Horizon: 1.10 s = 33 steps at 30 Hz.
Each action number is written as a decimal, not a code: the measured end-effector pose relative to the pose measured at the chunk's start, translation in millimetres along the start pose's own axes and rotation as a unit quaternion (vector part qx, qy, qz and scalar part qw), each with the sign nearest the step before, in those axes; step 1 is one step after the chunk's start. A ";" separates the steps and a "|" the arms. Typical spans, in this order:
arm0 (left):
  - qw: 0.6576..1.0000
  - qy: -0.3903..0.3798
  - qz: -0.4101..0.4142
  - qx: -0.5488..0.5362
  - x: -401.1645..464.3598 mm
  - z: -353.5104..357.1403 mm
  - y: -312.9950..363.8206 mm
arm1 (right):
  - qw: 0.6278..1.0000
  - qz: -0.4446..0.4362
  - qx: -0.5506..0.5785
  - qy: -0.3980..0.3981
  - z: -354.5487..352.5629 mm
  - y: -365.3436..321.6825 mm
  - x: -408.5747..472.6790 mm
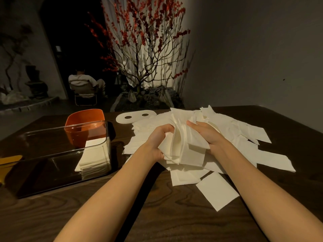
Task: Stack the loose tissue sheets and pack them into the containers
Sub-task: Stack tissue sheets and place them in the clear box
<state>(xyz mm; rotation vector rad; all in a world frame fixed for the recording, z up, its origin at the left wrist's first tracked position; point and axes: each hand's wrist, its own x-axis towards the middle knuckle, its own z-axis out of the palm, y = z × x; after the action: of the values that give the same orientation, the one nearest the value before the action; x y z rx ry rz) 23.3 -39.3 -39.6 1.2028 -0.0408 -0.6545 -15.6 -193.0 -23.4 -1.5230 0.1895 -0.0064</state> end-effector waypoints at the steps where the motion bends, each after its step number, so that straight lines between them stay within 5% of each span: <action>1: 1.000 0.009 0.000 0.006 -0.9 0.8 0.0 | 1.000 -0.002 -0.006 0.002 -0.1 0.3 0.3; 20: 0.995 0.007 0.057 -0.078 1.2 16.1 -2.1 | 0.990 0.037 0.100 0.087 2.5 6.7 15.6; 26: 0.999 -0.002 0.038 -0.030 -5.8 20.2 -0.8 | 0.990 -0.025 0.020 0.134 8.4 11.1 21.1; 33: 0.994 -0.030 -0.004 -0.106 12.8 7.6 -8.1 | 0.984 -0.105 -0.024 0.139 11.8 5.7 19.2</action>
<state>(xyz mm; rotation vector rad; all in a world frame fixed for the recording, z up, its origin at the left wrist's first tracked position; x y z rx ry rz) 27.3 -53.7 -47.6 0.9790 -0.0167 -0.6845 4.2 -183.4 -31.0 -1.5803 0.2504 -0.3864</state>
